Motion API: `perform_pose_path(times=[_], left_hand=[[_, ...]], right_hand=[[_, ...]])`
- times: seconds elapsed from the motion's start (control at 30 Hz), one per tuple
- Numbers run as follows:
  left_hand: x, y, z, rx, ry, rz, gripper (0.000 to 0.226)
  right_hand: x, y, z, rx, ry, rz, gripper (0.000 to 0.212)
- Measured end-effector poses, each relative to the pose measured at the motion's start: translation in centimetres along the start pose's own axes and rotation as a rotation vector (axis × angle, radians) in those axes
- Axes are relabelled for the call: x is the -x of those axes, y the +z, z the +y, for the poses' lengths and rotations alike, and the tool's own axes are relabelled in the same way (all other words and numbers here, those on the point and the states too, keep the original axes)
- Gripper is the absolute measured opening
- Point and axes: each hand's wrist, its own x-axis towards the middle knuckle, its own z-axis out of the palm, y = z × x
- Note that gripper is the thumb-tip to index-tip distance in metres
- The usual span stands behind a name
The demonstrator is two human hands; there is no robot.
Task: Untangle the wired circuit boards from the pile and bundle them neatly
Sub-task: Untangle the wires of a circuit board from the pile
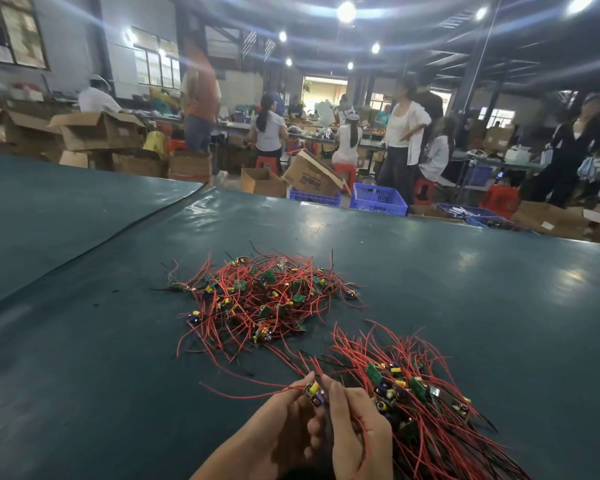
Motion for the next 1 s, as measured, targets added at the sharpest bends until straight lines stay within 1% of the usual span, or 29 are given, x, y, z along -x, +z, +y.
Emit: perform_pose_path(times=[0.07,0.1,0.17,0.2,0.23,0.27,0.3,0.33,0.37,0.4,0.43,0.53,0.6,0.7,0.77,0.8,0.87,1.0], left_hand=[[-0.5,-0.5,0.0,0.012,0.04,0.066,0.051],[-0.8,-1.1,-0.1,0.001,0.05,0.068,0.05],[-1.1,-1.3,-0.4,-0.094,0.091,0.096,0.05],[-1.4,-1.6,-0.5,-0.139,0.081,0.14,0.05],[-1.6,-1.9,-0.5,-0.172,0.069,0.133,0.047],[-1.3,-1.6,-0.4,-0.209,0.068,0.124,0.039],[-1.4,-1.7,-0.6,-0.269,0.077,0.097,0.026],[-1.2,-1.4,-0.7,-0.328,0.115,0.083,0.006],[-1.4,-1.5,-0.9,-0.371,0.16,0.067,0.02],[-1.4,-1.4,-1.0,-0.388,0.177,0.057,0.039],[-1.4,-1.4,-1.1,-0.373,0.209,0.045,0.05],[-1.3,-1.2,-0.9,-0.331,0.266,0.132,0.061],[-1.2,-1.2,-0.6,-0.342,0.279,0.138,0.056],[-0.9,-1.1,-0.6,-0.413,0.299,0.117,0.038],[-0.6,-0.8,-0.7,-0.485,0.301,0.086,0.032],[-0.6,-0.8,-0.7,-0.509,0.313,0.081,0.031],[-0.5,-0.8,-0.7,-0.533,0.347,0.068,0.03],[-0.3,-0.7,-0.7,-0.564,0.426,0.069,0.029]], right_hand=[[-0.1,0.0,0.9,0.006,0.027,0.022,0.019],[-0.3,0.0,1.2,0.006,0.062,0.016,0.019],[-0.4,0.0,1.8,-0.005,0.087,0.04,0.02],[-0.4,-0.1,1.9,-0.017,0.093,0.057,0.018],[-0.4,-0.1,1.7,-0.036,0.106,0.078,0.016],[-0.6,-0.3,1.9,-0.058,0.105,0.105,0.015],[-0.7,-0.5,1.8,-0.061,0.095,0.131,0.016],[-0.8,-0.6,1.8,-0.074,0.077,0.152,0.017],[-0.8,-0.7,1.8,-0.089,0.073,0.165,0.017],[-0.8,-0.8,1.7,-0.116,0.082,0.17,0.015],[-0.7,-0.7,1.6,-0.139,0.093,0.165,0.013],[-0.5,-0.7,1.5,-0.144,0.07,0.117,0.014],[-0.7,-0.9,1.6,-0.111,0.056,0.122,0.017],[-0.8,-0.9,1.4,-0.115,0.057,0.094,0.011],[-0.9,-1.1,1.6,-0.031,-0.017,0.09,0.009],[-0.9,-1.2,1.7,0.012,-0.031,0.092,0.014],[-0.9,-1.1,1.8,0.029,0.003,0.08,0.022],[-1.3,-1.2,2.2,0.049,0.055,0.088,0.028]])
